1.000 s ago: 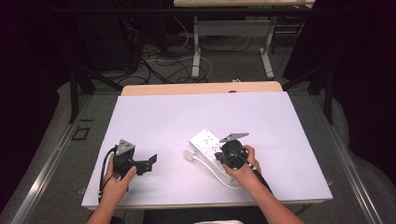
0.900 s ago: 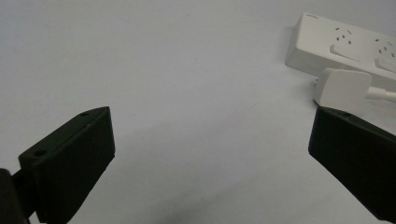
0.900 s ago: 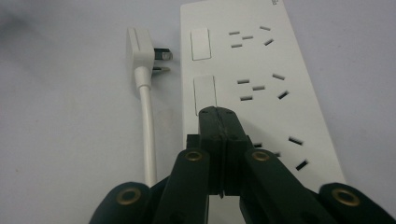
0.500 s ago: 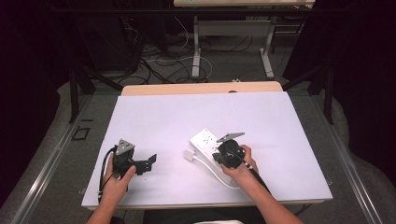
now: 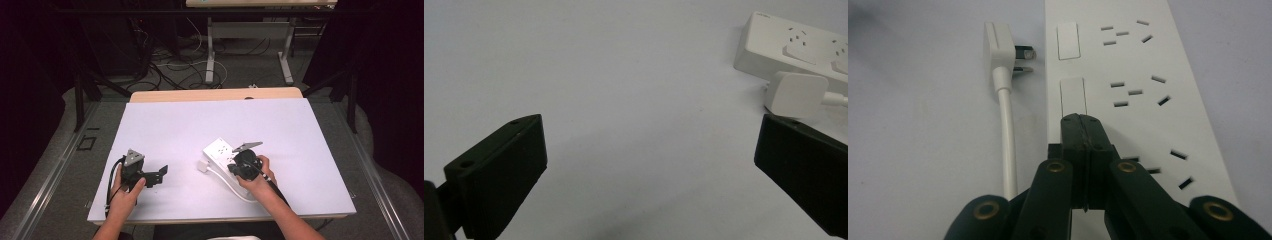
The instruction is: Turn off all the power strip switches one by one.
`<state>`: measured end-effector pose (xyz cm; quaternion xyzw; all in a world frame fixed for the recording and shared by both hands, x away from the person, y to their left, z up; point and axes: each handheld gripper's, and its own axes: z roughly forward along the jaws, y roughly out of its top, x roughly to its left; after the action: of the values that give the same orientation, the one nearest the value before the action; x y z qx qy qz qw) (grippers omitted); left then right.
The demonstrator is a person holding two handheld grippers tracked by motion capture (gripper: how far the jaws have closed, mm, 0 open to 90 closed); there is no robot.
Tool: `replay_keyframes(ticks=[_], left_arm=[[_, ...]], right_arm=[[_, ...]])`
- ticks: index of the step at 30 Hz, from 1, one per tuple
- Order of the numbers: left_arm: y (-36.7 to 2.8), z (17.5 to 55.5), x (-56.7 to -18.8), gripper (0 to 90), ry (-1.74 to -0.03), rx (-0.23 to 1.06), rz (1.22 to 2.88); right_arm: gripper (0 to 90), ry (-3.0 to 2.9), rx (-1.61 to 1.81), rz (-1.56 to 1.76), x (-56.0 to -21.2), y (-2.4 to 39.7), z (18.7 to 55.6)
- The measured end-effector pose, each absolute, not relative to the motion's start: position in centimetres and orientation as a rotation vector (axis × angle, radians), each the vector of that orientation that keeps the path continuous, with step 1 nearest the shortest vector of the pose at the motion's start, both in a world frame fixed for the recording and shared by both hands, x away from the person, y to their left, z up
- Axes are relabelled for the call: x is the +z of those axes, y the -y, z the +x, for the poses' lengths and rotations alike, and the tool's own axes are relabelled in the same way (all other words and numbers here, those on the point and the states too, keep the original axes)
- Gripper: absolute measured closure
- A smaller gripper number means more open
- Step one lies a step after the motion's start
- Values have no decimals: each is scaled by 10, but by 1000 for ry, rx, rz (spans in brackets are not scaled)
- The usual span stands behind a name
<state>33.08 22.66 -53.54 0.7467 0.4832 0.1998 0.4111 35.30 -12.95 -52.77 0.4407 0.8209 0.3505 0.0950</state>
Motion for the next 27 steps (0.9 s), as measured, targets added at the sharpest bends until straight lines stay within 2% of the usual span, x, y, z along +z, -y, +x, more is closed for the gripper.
replay_keyframes(ticks=[27], left_arm=[[-227, 331, -536, 5, -1224, 496, 1869]], right_arm=[[900, -2458, 1004, 1313, -523, 126, 359]])
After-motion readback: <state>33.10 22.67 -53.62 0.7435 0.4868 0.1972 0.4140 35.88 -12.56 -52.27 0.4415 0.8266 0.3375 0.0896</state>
